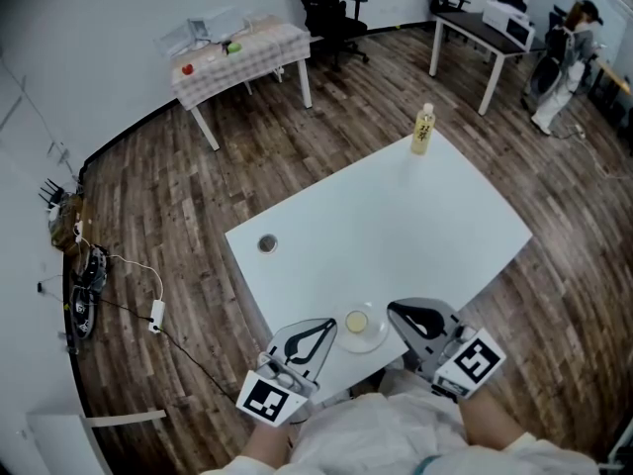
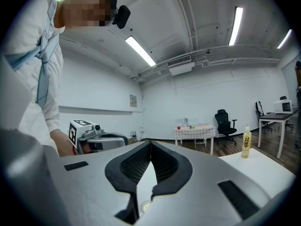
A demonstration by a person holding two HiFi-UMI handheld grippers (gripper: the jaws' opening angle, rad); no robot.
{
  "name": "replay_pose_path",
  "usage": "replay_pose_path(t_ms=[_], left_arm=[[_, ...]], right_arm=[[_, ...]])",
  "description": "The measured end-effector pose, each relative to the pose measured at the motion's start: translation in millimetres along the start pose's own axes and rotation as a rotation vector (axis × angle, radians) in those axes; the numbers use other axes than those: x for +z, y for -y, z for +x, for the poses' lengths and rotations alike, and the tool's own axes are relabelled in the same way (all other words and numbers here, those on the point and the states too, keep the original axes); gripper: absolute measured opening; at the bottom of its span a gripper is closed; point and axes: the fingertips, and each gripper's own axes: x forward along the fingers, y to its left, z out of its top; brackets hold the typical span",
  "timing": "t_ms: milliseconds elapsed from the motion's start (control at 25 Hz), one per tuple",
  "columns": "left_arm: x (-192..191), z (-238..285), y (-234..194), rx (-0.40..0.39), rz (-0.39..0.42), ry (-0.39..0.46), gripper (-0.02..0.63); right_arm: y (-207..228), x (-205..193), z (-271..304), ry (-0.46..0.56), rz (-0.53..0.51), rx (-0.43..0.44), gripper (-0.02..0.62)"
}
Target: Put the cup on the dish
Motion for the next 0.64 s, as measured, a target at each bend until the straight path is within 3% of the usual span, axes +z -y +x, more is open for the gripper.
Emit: replay_pose_path(t_ms=[640], left_arm=[[0.6,5.1,-2.5,0.005,-0.012,-0.012,0.002]], right_arm=[[6.0,-5.0,-3.5,-0.030,0.024,0.007,0.032]])
